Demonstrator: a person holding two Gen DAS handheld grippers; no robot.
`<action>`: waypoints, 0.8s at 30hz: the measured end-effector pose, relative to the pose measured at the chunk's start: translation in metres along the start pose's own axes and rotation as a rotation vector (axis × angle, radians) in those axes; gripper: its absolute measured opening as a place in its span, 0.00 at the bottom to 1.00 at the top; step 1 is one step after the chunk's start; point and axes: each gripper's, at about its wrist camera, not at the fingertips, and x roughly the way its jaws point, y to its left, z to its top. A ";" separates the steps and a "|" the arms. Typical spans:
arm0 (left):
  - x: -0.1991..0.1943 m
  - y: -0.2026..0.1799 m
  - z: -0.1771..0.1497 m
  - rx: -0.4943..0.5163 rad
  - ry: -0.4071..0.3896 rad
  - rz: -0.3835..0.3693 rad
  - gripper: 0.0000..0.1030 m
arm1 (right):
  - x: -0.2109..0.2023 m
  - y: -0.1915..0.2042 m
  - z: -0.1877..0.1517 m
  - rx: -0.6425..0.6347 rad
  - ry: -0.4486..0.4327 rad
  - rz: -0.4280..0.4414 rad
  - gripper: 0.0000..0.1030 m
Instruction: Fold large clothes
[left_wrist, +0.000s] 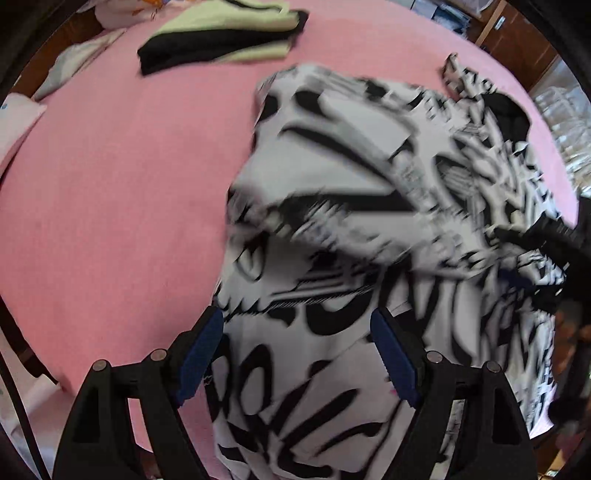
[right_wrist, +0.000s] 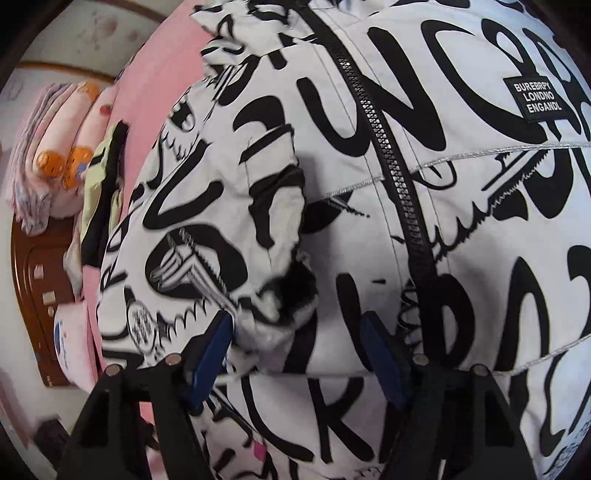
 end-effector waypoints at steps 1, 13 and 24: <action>0.005 0.004 -0.002 -0.002 0.003 0.001 0.78 | 0.001 0.000 0.002 0.010 -0.007 -0.004 0.62; 0.044 0.047 0.016 -0.112 -0.061 0.027 0.69 | -0.005 0.010 0.021 0.026 -0.086 0.032 0.10; 0.042 0.060 0.010 -0.150 -0.084 -0.015 0.26 | -0.084 0.008 0.033 0.008 -0.236 0.078 0.09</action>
